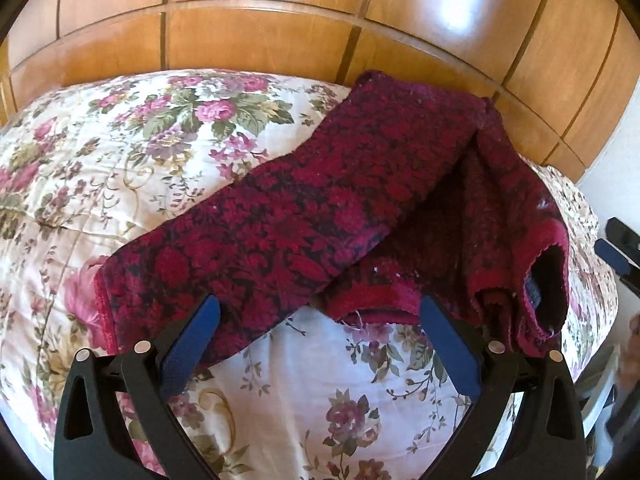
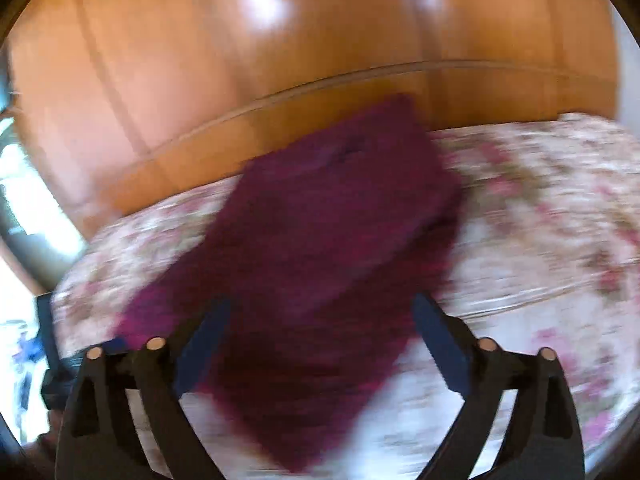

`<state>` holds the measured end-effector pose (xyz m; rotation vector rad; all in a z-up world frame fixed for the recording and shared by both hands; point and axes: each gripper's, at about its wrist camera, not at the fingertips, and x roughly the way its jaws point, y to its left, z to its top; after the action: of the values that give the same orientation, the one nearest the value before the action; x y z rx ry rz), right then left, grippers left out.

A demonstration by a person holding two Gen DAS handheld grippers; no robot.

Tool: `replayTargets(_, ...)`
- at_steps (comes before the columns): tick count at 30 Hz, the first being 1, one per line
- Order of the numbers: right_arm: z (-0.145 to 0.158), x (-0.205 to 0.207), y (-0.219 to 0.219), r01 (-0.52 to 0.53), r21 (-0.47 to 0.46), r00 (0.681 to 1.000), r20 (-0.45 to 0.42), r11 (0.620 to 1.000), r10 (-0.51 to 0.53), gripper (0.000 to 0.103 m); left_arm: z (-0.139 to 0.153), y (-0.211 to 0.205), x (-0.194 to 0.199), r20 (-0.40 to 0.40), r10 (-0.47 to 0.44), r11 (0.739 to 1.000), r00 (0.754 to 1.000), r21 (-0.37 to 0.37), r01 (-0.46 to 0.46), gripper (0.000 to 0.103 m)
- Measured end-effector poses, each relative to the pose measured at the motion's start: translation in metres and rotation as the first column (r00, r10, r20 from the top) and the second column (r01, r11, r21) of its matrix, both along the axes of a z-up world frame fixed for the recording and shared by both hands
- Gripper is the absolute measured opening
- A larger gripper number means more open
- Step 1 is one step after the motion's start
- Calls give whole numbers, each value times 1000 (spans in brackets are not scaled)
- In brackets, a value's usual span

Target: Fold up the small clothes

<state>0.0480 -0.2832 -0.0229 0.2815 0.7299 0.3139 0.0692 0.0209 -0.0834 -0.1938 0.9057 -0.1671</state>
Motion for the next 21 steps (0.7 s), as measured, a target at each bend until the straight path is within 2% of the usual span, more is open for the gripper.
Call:
replayTargets(1,4,-1,17,-33,13,999,10,999,32,101,0,2,-1,2,6,1000,1000,-4,-6,99)
replayTargets(4,12,-6,68,-101,5,994,46,995,101,101,-1,9,-7,5,18,1000,1000,-18,-18,99)
replayTargets(7,5,-2,116,-114,-152,987,94,982,129,101,-4,15,-13,7,14,1000,1000,-25,-14,99)
replayTargets(9,-9,3,141,-95,-298,983,121,950,136,100,-6,18,-16,2,13,999,1000,-36,-13,99)
replayTargets(10,-16,4,148,-87,-355,983,120,931,138,94,-6,20,-18,-1,11,999,1000,-48,-12,99)
replayTargets(11,-24,6,154,-89,-397,984,107,913,142,82,-6,21,-19,0,9,998,1000,-57,-9,99)
replayTargets(12,-30,8,152,-82,-420,987,92,904,132,52,-6,21,-19,2,7,998,1000,-62,-7,99)
replayTargets(13,-34,11,145,-86,-411,988,81,907,130,38,-6,21,-20,4,1,998,1000,-69,-1,99)
replayTargets(15,-19,11,117,-68,-323,991,89,944,102,20,-6,19,-22,7,-13,997,1000,-77,14,99)
replayTargets(18,14,3,64,-3,-184,992,126,983,26,19,-6,13,-20,12,-42,996,999,-74,43,99)
replayTargets(21,41,1,7,120,-147,983,158,982,-97,15,-4,10,-15,23,-40,997,999,-60,41,99)
